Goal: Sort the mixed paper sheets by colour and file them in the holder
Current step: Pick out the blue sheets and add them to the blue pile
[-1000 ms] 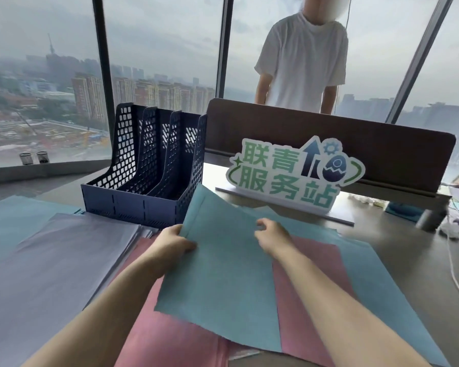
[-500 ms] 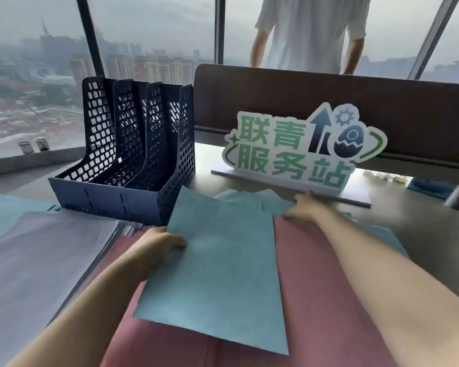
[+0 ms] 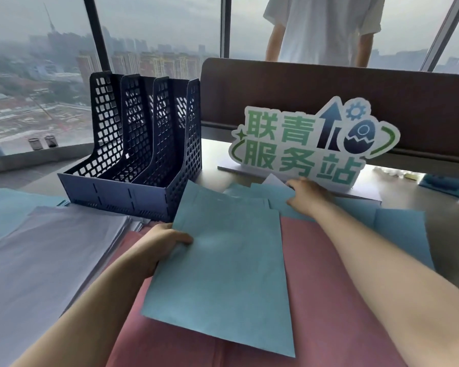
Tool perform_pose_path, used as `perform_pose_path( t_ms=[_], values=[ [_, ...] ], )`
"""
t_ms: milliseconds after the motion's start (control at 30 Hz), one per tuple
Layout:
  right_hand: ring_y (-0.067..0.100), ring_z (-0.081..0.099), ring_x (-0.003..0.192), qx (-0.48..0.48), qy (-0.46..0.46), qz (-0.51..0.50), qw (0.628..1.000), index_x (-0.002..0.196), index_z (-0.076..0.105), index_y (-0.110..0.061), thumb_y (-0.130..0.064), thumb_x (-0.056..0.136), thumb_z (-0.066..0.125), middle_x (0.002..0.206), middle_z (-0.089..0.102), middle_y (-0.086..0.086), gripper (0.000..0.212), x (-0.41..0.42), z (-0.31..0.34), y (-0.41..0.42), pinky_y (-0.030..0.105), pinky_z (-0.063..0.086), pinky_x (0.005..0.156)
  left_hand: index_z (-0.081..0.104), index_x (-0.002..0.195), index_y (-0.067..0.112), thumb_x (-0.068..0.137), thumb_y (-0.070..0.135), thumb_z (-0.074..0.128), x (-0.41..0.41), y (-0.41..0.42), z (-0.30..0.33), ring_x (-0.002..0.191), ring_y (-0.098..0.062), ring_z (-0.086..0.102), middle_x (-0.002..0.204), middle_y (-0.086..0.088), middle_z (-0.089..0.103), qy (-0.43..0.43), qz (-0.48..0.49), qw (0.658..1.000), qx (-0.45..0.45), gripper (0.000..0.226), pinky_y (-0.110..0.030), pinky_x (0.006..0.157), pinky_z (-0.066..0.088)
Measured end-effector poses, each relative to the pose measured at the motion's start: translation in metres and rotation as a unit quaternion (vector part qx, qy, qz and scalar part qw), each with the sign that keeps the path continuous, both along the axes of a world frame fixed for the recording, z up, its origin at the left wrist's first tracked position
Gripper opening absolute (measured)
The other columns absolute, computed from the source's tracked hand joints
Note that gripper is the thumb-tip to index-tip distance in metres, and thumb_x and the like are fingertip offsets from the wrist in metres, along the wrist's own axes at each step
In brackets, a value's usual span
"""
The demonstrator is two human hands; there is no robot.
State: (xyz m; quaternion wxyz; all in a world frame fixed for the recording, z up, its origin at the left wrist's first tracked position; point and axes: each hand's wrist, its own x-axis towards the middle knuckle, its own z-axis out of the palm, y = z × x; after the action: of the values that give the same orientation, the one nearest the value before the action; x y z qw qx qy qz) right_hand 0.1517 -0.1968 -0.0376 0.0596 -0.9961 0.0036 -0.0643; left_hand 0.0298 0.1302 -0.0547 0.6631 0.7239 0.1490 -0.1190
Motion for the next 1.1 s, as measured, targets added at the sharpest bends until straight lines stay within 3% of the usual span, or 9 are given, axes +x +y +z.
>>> perform_pose_path(
  t_ms=[167,300,467,600,767,900,967,1033,1100],
  values=[
    [0.029,0.059,0.101,0.002,-0.006,-0.069,0.998,0.124,0.040,-0.020,-0.040,0.085,0.068,0.115,0.060,0.006,0.052,-0.012,0.000,-0.011,0.032,0.042,0.068,0.070,0.093,-0.005,0.077,-0.010,0.063,0.002,0.000,-0.002,0.058,-0.028,0.069,0.080,-0.019,0.074,0.000,0.003,1.000,0.011,0.018,-0.035,0.063,0.059],
    [0.025,0.054,0.088,0.021,-0.008,-0.049,0.999,0.102,0.050,-0.022,-0.026,0.087,0.064,0.109,0.061,0.004,0.021,-0.024,-0.002,-0.030,0.032,0.042,0.065,0.070,0.093,-0.005,0.077,-0.009,0.064,0.001,0.001,-0.001,0.057,-0.029,0.069,0.079,-0.019,0.074,0.002,-0.001,1.000,0.012,0.017,-0.034,0.059,0.058],
    [0.029,0.060,0.104,0.010,-0.063,-0.026,0.998,0.120,0.059,-0.028,-0.026,0.091,0.063,0.124,0.063,0.002,0.029,-0.042,-0.005,-0.045,0.032,0.046,0.074,0.069,0.091,-0.004,0.080,-0.010,0.061,-0.003,-0.002,0.003,0.052,-0.027,0.068,0.075,-0.018,0.073,-0.004,0.003,1.000,0.016,0.015,-0.033,0.054,0.058],
    [0.025,0.052,0.115,-0.045,-0.072,0.005,0.996,0.114,0.068,-0.018,-0.028,0.093,0.060,0.128,0.057,0.001,0.025,-0.044,-0.013,-0.051,0.032,0.045,0.090,0.068,0.088,-0.003,0.080,-0.010,0.061,-0.006,-0.004,0.006,0.049,-0.026,0.067,0.069,-0.016,0.073,-0.009,0.004,1.000,0.016,0.013,-0.033,0.050,0.057],
    [0.023,0.046,0.126,-0.044,-0.015,0.124,0.991,0.099,0.075,-0.021,-0.027,0.090,0.064,0.139,0.053,-0.003,0.016,-0.046,-0.018,-0.041,0.032,0.038,0.101,0.068,0.093,-0.004,0.079,-0.010,0.060,-0.006,-0.001,0.004,0.054,-0.029,0.067,0.076,-0.020,0.073,-0.008,0.010,1.000,-0.002,0.018,-0.033,0.052,0.057],
    [0.025,0.059,0.099,0.015,0.047,0.128,0.991,0.088,0.068,-0.019,-0.024,0.088,0.060,0.102,0.062,-0.002,0.010,-0.046,-0.017,-0.024,0.034,0.048,0.082,0.069,0.090,-0.005,0.071,-0.005,0.065,-0.005,0.001,0.005,0.051,-0.030,0.065,0.074,-0.021,0.071,-0.008,0.008,1.000,-0.014,0.019,-0.033,0.053,0.055],
    [0.026,0.059,0.092,0.040,0.060,0.097,0.993,0.086,0.067,-0.019,-0.024,0.086,0.060,0.097,0.062,0.002,0.009,-0.043,-0.016,-0.014,0.035,0.049,0.076,0.069,0.087,-0.004,0.054,0.004,0.070,-0.004,0.001,0.006,0.051,-0.030,0.065,0.072,-0.020,0.070,-0.007,0.010,1.000,-0.013,0.034,-0.033,0.056,0.055],
    [0.027,0.059,0.082,0.078,0.051,0.044,0.995,0.070,0.060,-0.019,-0.021,0.085,0.059,0.086,0.061,0.004,0.014,-0.036,-0.017,-0.004,0.030,0.045,0.063,0.068,0.083,-0.005,0.044,0.007,0.067,-0.003,0.001,0.006,0.051,-0.029,0.064,0.070,-0.019,0.069,-0.006,0.009,1.000,-0.007,0.041,-0.032,0.056,0.055],
    [0.027,0.058,0.078,0.103,0.049,-0.015,0.993,0.064,0.053,-0.020,-0.020,0.085,0.057,0.078,0.058,0.003,0.021,-0.028,-0.019,0.008,0.027,0.039,0.060,0.067,0.081,-0.005,0.042,0.007,0.065,-0.002,0.001,0.007,0.048,-0.027,0.062,0.067,-0.017,0.067,-0.008,0.012,1.000,0.000,0.040,-0.029,0.052,0.053]
  ],
)
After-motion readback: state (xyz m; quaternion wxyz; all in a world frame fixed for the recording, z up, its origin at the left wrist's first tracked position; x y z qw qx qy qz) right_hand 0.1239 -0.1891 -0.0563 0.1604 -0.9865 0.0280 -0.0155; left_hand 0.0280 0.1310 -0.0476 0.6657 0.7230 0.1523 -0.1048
